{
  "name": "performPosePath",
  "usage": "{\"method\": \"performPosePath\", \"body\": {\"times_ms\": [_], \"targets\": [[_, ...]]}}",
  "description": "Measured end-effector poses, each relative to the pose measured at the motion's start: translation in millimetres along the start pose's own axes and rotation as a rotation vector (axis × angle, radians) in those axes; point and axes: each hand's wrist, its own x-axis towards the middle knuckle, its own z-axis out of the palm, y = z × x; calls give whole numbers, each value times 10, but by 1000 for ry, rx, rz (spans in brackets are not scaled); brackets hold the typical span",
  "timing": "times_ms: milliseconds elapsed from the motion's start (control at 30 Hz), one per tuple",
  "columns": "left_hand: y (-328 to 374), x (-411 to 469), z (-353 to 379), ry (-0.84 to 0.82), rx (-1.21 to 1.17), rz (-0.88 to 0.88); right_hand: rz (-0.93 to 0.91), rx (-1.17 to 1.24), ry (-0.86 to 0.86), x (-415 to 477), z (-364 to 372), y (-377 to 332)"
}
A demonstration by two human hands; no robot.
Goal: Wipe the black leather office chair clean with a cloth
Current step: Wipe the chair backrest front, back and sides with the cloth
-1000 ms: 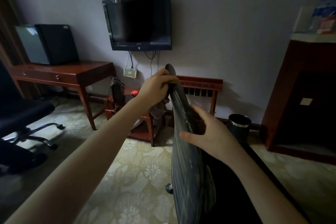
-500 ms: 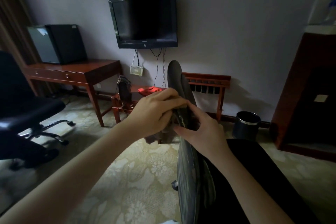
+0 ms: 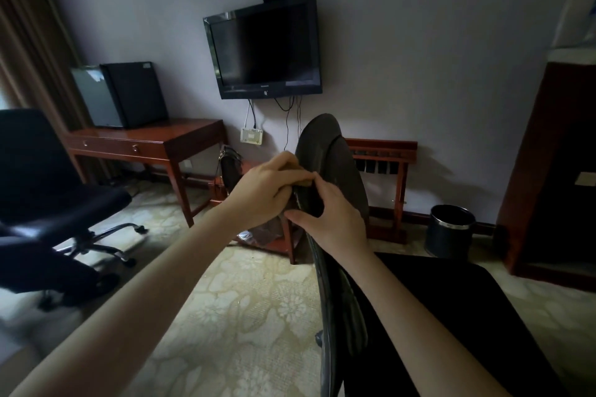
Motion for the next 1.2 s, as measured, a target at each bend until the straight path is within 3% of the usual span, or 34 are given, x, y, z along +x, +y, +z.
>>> {"method": "performPosePath", "body": {"times_ms": [67,167,300,400,500,600,667,767,933,1200], "targets": [[26,-50,-66,-68,33,22,-33,-82,-138,41,-11,52],[78,-60,-161,-172,18,15,-54,159,-269,-5,-121,104],[379,104,-201,-12,-291,-117,-150,491,-268,-143,-275,2],[641,289,-142,52,-538,-193,-124,756,-163,-192,-316,-35],[735,432,-93,-5,-877,-284,50,1064,-22,-186,-369,17],[668,557,-58,-79,-837,-275,190,1271,141,-79,-442,101],[538,673,-58,-99,-653,-285,266,1209,246,51,-471,180],[183,853,7,-84,-468,-476,419,1125,384,323,-502,364],[-174,951,193,-142,-551,-780,538,1053,427,812,-533,570],[-309,1048,367,-144,-476,-740,413,770,318,1573,-333,622]]}}
